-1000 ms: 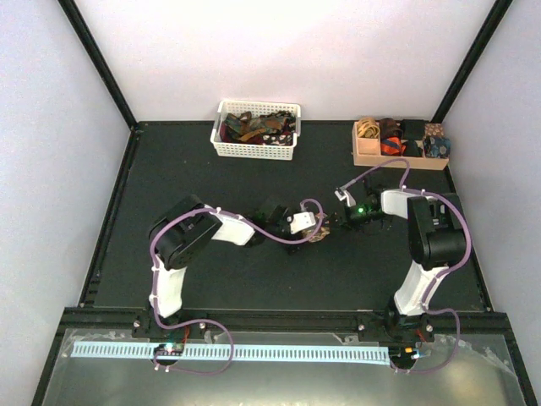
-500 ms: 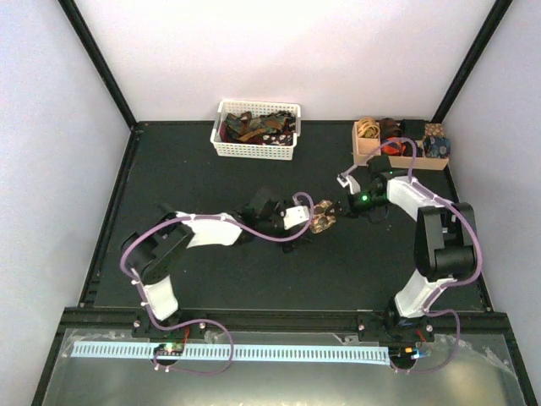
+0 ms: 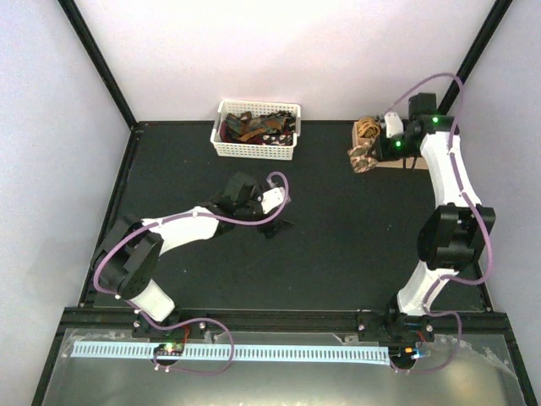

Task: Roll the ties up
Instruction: Place the tie in the storage box.

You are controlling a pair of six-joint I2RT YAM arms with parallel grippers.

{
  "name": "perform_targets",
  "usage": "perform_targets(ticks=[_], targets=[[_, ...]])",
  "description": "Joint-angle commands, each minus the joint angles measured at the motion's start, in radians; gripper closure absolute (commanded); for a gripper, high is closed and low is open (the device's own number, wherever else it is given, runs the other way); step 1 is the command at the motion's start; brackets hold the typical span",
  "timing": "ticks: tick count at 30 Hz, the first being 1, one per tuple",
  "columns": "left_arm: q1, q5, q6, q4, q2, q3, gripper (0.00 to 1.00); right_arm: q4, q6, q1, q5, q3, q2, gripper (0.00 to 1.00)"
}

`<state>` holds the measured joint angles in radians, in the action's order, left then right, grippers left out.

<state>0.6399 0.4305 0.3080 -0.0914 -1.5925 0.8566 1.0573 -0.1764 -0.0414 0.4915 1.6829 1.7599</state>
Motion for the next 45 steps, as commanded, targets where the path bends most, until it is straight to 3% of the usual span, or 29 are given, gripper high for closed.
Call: perform_targets(ticks=[1, 7, 9, 15, 20, 26, 34, 45], targets=[[-0.025, 0.040, -0.030, 0.037, 0.035, -0.005, 0.01, 0.101, -0.011, 0.000, -0.182, 0.229, 0.139, 0.99], [-0.050, 0.068, -0.047, 0.039, 0.062, -0.010, 0.01, 0.070, -0.061, 0.000, -0.276, 0.458, 0.287, 0.99], [-0.055, 0.075, -0.052, 0.027, 0.071, -0.020, 0.01, 0.006, -0.128, 0.002, -0.269, 0.446, 0.286, 0.99], [-0.066, 0.091, -0.066, 0.024, 0.075, -0.022, 0.01, -0.305, -0.526, 0.004, -0.325, 0.297, 0.203, 0.99], [-0.070, 0.088, -0.083, 0.031, 0.061, -0.008, 0.01, -0.372, -0.885, 0.005, -0.295, 0.254, 0.207, 0.99], [-0.076, 0.083, -0.083, 0.045, 0.066, -0.002, 0.01, -0.371, -1.179, 0.005, -0.247, 0.258, 0.260, 0.99], [-0.089, 0.086, -0.092, 0.050, 0.069, -0.007, 0.01, -0.351, -1.287, 0.007, -0.259, 0.281, 0.373, 0.99], [-0.098, 0.099, -0.104, 0.050, 0.066, -0.003, 0.01, -0.361, -1.311, 0.003, -0.336, 0.303, 0.506, 0.99]])
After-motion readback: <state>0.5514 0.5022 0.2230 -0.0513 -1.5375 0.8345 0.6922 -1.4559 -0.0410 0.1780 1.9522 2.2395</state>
